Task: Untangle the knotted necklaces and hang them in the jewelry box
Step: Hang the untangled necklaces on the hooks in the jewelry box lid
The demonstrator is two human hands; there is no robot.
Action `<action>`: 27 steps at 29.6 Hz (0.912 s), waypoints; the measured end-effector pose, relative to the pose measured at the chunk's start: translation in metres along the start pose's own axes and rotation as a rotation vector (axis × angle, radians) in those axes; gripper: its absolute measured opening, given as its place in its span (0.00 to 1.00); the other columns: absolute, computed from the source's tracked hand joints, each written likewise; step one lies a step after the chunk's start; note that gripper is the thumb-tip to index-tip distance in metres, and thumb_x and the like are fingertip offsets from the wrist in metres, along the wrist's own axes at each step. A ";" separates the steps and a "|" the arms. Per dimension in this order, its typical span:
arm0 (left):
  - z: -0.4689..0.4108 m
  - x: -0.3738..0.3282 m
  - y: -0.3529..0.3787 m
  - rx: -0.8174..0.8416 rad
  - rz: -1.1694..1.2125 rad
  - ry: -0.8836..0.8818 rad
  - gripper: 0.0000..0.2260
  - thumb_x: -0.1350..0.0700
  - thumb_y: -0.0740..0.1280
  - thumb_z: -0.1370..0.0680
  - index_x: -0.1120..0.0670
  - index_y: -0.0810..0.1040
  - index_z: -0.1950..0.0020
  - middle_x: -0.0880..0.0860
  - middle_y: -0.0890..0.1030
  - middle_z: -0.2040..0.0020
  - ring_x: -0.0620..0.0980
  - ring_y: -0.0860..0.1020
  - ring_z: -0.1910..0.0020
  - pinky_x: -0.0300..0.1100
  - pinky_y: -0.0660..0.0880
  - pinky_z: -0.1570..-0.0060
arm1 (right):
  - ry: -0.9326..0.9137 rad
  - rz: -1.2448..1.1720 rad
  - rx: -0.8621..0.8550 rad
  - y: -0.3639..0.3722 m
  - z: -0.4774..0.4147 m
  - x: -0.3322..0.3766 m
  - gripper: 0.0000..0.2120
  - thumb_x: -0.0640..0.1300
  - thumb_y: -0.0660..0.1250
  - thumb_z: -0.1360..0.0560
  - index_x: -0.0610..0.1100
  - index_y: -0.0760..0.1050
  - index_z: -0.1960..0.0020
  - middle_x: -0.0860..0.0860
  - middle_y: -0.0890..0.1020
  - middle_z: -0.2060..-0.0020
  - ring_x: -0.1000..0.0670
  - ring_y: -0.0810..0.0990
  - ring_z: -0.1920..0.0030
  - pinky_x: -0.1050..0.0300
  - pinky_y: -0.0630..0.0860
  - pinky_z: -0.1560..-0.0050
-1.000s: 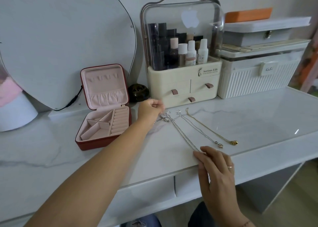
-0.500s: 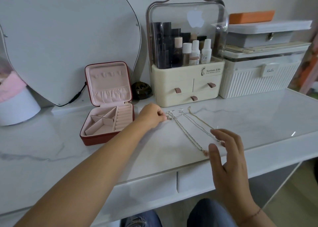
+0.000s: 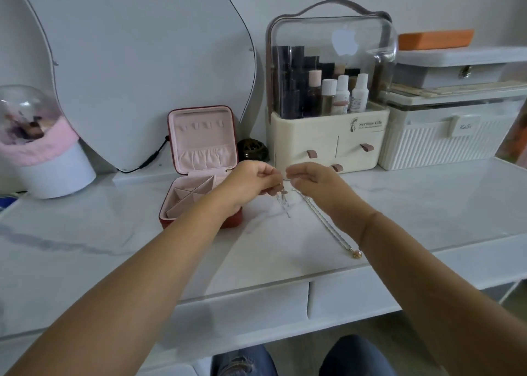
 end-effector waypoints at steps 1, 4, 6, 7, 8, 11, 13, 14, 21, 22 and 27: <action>0.002 -0.003 -0.003 0.003 0.031 0.006 0.02 0.62 0.69 0.24 0.57 0.79 0.56 0.55 0.82 0.64 0.47 0.77 0.66 0.37 0.71 0.60 | 0.035 -0.056 0.084 0.012 -0.006 0.001 0.12 0.39 0.65 0.23 0.43 0.76 0.40 0.48 0.82 0.48 0.54 0.78 0.48 0.67 0.72 0.49; 0.008 -0.009 -0.017 -0.006 0.027 0.017 0.03 0.63 0.69 0.25 0.56 0.79 0.55 0.54 0.83 0.63 0.47 0.79 0.63 0.36 0.74 0.58 | 0.079 -0.120 0.236 0.036 -0.012 0.003 0.09 0.39 0.65 0.23 0.42 0.77 0.44 0.46 0.84 0.51 0.52 0.82 0.51 0.58 0.75 0.45; 0.012 -0.011 -0.028 -0.018 0.000 0.026 0.04 0.63 0.69 0.25 0.55 0.79 0.53 0.52 0.83 0.62 0.45 0.80 0.63 0.34 0.75 0.59 | 0.076 -0.145 0.237 0.039 -0.013 0.003 0.08 0.37 0.66 0.24 0.40 0.79 0.46 0.45 0.84 0.56 0.52 0.83 0.57 0.61 0.78 0.50; 0.014 -0.013 -0.033 -0.023 -0.003 0.027 0.04 0.63 0.69 0.25 0.55 0.79 0.53 0.51 0.83 0.63 0.44 0.80 0.64 0.34 0.75 0.59 | 0.076 -0.157 0.227 0.039 -0.013 0.003 0.07 0.37 0.67 0.24 0.39 0.80 0.47 0.46 0.84 0.59 0.53 0.83 0.60 0.62 0.79 0.53; 0.016 -0.013 -0.038 -0.022 -0.008 0.026 0.04 0.63 0.70 0.25 0.56 0.79 0.52 0.51 0.83 0.63 0.43 0.80 0.64 0.34 0.76 0.59 | 0.076 -0.159 0.218 0.038 -0.012 0.004 0.07 0.37 0.67 0.24 0.39 0.80 0.48 0.47 0.84 0.61 0.53 0.83 0.62 0.63 0.79 0.54; 0.023 -0.011 -0.044 0.031 -0.085 -0.012 0.07 0.62 0.70 0.25 0.57 0.80 0.48 0.53 0.84 0.58 0.46 0.81 0.58 0.34 0.78 0.54 | 0.070 -0.132 0.210 0.037 -0.012 0.004 0.04 0.38 0.69 0.25 0.41 0.81 0.51 0.47 0.85 0.62 0.54 0.82 0.62 0.59 0.79 0.49; 0.029 -0.007 -0.045 0.089 -0.140 -0.046 0.08 0.61 0.71 0.25 0.56 0.80 0.47 0.56 0.84 0.54 0.47 0.81 0.54 0.34 0.76 0.50 | 0.067 -0.126 0.210 0.034 -0.012 0.004 0.04 0.37 0.70 0.26 0.42 0.82 0.52 0.46 0.85 0.61 0.52 0.82 0.60 0.57 0.79 0.46; 0.031 -0.005 -0.046 0.116 -0.162 -0.063 0.08 0.61 0.71 0.26 0.55 0.81 0.47 0.56 0.84 0.53 0.47 0.81 0.52 0.34 0.76 0.49 | 0.067 -0.134 0.212 0.033 -0.012 0.004 0.05 0.37 0.70 0.27 0.42 0.82 0.52 0.46 0.85 0.60 0.52 0.82 0.59 0.57 0.79 0.46; 0.039 0.004 -0.044 0.205 -0.194 -0.078 0.05 0.62 0.71 0.26 0.54 0.84 0.53 0.51 0.83 0.57 0.42 0.81 0.55 0.35 0.76 0.48 | 0.095 -0.391 0.221 0.028 -0.015 0.007 0.08 0.31 0.66 0.26 0.42 0.80 0.53 0.49 0.83 0.62 0.52 0.80 0.56 0.57 0.73 0.40; 0.040 0.004 -0.043 0.213 -0.174 -0.080 0.05 0.63 0.70 0.26 0.56 0.83 0.52 0.51 0.82 0.58 0.42 0.80 0.56 0.33 0.76 0.49 | 0.102 -0.427 0.224 0.027 -0.015 0.007 0.09 0.30 0.66 0.26 0.42 0.80 0.54 0.49 0.83 0.62 0.53 0.80 0.57 0.57 0.73 0.41; 0.041 0.007 -0.038 0.202 -0.018 -0.121 0.03 0.64 0.68 0.24 0.57 0.80 0.54 0.53 0.82 0.59 0.47 0.80 0.56 0.43 0.75 0.43 | 0.117 -0.477 0.231 0.027 -0.016 0.011 0.10 0.30 0.67 0.27 0.43 0.79 0.53 0.51 0.80 0.65 0.56 0.76 0.61 0.63 0.73 0.54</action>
Point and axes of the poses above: each hand's wrist, its own z-axis away from the middle knuckle, its own y-axis out of the palm, x = y × z, the point moved 9 cm from there along -z, towards the middle knuckle
